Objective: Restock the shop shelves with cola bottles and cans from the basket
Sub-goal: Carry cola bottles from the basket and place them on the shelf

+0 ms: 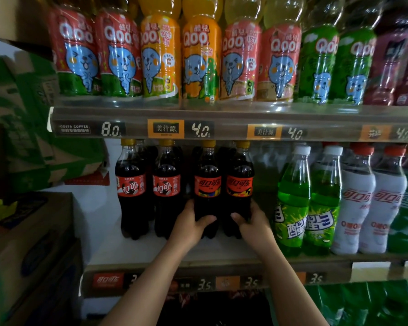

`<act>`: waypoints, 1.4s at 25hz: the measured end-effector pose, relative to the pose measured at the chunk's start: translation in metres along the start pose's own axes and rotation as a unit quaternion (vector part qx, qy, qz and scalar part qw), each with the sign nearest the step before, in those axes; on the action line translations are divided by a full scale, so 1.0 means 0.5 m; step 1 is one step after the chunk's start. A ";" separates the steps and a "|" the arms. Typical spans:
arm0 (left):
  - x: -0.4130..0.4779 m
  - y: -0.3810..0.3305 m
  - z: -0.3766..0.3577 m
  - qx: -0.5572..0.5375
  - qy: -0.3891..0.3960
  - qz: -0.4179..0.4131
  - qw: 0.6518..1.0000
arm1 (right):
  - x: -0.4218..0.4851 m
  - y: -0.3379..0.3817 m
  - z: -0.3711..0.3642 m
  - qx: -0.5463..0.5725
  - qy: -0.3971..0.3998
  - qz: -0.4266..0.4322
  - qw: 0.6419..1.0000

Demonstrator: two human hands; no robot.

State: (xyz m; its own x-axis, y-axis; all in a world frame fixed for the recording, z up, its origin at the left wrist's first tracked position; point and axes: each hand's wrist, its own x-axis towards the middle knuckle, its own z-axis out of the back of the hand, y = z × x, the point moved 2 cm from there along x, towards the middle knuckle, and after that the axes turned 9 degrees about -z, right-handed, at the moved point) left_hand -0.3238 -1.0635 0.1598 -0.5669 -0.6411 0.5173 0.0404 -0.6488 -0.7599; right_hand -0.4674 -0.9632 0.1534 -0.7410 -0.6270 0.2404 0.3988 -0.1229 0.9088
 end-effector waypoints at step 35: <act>-0.023 -0.034 -0.016 -0.002 -0.012 0.069 0.998 | 0.005 0.009 0.023 0.009 0.130 -0.055 0.990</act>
State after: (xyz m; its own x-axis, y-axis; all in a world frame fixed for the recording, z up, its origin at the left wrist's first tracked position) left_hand -0.3248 -1.0421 0.1635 -0.5368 -0.7340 0.4161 0.1132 -0.5514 -0.8265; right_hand -0.4737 -0.9566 0.1621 -0.6139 -0.7880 0.0461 0.3130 -0.1894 0.9307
